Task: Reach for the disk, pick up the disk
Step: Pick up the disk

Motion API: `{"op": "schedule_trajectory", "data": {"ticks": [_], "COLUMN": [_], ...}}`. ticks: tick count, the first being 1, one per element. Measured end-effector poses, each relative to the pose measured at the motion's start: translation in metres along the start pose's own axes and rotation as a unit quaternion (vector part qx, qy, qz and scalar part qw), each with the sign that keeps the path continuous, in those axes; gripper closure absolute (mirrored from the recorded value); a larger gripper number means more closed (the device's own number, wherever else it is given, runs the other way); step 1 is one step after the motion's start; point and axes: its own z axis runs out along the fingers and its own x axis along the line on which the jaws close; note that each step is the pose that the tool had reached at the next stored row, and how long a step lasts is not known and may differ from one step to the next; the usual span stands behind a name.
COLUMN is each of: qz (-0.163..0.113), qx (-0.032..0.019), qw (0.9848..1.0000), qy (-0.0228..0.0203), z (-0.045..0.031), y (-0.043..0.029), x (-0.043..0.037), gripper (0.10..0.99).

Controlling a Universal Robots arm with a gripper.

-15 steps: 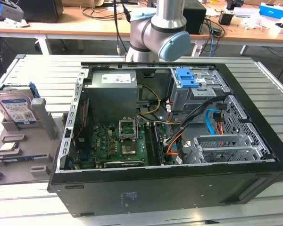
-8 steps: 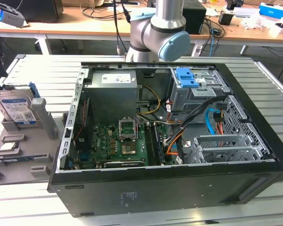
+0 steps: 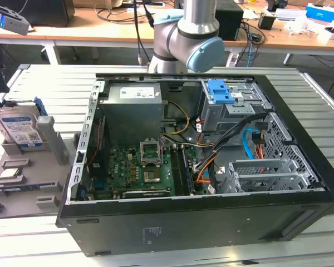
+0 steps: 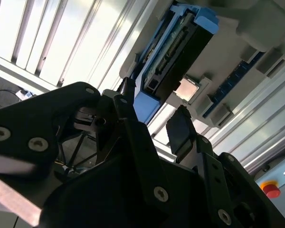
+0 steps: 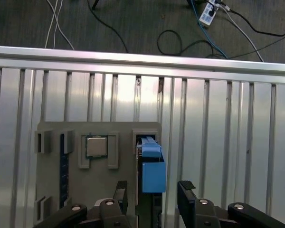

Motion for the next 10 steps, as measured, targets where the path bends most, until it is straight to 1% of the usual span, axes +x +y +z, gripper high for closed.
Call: {"op": "schedule_trajectory", "data": {"ticks": [10], "qz": [-0.001], "qx": [-0.0001], "qw": [1.0000], "qy": [0.0001], "z": [0.0054], "y": [-0.0002], "x": [0.0000], "gripper": [0.545]}}
